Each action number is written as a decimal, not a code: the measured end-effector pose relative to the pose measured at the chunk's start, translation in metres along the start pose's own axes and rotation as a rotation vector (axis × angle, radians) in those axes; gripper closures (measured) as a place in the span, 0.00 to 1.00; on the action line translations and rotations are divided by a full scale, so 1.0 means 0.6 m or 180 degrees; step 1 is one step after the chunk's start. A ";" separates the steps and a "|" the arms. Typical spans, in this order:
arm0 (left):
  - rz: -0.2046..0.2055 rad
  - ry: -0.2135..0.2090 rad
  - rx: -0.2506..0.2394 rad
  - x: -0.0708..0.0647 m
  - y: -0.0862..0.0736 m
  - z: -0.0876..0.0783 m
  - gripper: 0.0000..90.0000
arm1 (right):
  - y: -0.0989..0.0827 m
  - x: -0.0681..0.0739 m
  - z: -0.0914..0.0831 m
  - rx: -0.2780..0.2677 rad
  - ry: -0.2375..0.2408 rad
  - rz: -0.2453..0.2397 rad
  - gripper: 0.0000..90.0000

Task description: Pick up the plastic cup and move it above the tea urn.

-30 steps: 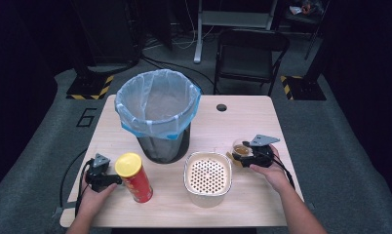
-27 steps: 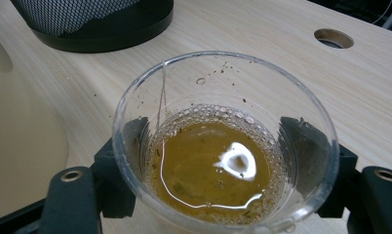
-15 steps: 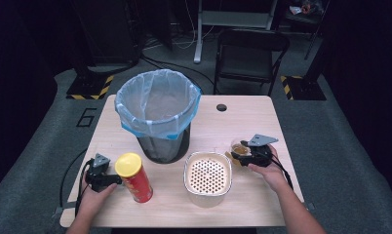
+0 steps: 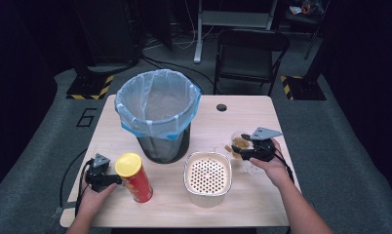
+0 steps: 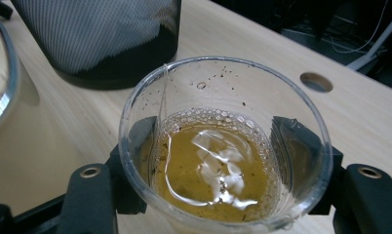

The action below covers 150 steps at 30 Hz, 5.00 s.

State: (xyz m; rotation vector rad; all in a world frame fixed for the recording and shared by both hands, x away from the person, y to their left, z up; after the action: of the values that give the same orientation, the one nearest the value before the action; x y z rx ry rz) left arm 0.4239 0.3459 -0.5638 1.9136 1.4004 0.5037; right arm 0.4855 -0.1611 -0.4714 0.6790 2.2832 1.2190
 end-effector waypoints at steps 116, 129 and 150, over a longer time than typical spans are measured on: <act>-0.0004 -0.0001 -0.0003 0.000 0.000 0.000 0.13 | 0.126 0.229 0.004 0.0100 -0.1860 -0.5662 0.40; -0.0005 0.0000 -0.0003 0.000 0.000 0.000 0.13 | 0.128 0.232 -0.002 0.0002 -0.1931 -0.5574 0.40; -0.0005 -0.0001 -0.0003 0.000 0.000 0.000 0.13 | 0.126 0.237 -0.005 0.0116 -0.1823 -0.5825 0.40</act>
State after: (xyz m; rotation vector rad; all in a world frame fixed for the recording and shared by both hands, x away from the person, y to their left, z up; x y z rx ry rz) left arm 0.4239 0.3457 -0.5638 1.9116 1.4012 0.5030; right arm 0.3894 -0.0386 -0.4290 -0.8870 1.3935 0.0025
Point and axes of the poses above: each handheld gripper's, and its own axes: z roughly forward along the jaws, y roughly out of its top, x roughly to its left, the point moved 5 cm from there along z, roughly forward along the jaws, and after that the axes turned 6 degrees about -z, right-handed, at the moved point
